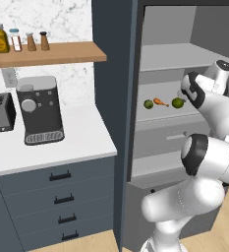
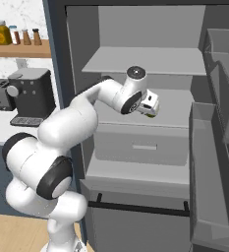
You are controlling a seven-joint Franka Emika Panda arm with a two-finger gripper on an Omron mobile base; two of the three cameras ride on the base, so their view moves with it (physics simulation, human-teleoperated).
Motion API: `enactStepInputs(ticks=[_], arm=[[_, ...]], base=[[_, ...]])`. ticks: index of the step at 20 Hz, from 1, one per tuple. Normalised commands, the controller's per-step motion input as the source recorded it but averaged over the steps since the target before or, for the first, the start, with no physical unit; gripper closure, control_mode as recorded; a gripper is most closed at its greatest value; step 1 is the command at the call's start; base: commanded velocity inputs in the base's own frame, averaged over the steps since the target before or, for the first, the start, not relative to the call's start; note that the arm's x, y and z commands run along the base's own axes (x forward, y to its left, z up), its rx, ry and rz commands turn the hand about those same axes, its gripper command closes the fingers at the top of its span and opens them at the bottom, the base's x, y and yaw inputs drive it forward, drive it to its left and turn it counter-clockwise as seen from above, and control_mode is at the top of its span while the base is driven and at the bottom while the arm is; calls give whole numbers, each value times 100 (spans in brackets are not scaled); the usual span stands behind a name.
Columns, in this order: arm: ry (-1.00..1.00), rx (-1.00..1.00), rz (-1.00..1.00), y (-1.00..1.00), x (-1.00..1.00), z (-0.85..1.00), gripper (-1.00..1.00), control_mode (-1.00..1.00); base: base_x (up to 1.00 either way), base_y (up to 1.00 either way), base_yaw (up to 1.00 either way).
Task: Place one lime and one chicken drumstick in each tupperware on the nearby counter, to pack two identical lunches.
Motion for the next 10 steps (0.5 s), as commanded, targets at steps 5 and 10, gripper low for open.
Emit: enactStepInputs(ticks=[5, 10], arm=[[-2, 0, 9, -1, 19, -34, -100, -100], [-10, 0, 8, -14, 11, -6, -100, -100]], base=[[0, 0, 0], [0, 0, 0]])
